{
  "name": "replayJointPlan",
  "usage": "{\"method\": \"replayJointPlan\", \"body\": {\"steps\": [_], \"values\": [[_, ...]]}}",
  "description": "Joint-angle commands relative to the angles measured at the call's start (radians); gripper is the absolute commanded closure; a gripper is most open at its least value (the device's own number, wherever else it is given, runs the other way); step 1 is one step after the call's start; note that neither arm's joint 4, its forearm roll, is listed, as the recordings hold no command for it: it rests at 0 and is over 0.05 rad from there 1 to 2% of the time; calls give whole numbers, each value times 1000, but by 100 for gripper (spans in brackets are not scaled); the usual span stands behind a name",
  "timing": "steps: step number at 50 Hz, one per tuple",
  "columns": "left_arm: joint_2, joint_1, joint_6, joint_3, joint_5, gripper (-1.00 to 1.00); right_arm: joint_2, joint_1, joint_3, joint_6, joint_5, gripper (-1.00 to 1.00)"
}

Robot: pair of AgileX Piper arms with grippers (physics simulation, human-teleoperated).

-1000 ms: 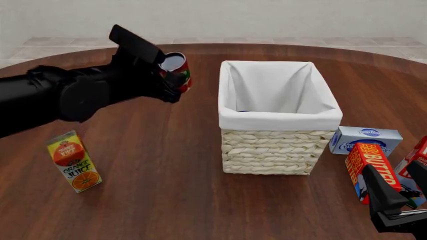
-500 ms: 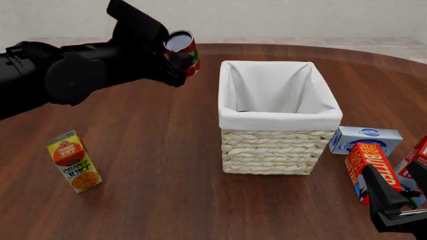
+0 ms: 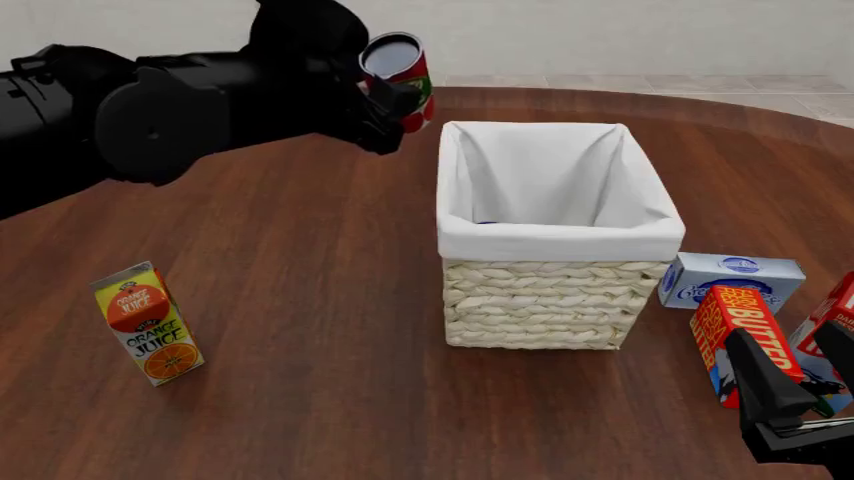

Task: Pick up the alphabet soup and the tomato sauce, and put them in the basket.

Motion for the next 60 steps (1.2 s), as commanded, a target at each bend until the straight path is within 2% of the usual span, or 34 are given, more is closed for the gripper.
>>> {"method": "replayJointPlan", "body": {"steps": [1,42,60], "values": [[22,-34,22,-40,7,100,3,0,0,3,-2,-100],[164,-136,9,-125,-24,100,23,-6,0,12,-12,-100],[214,-154,13,-166,-24,100,32,2,0,10,-17,-100]]}}
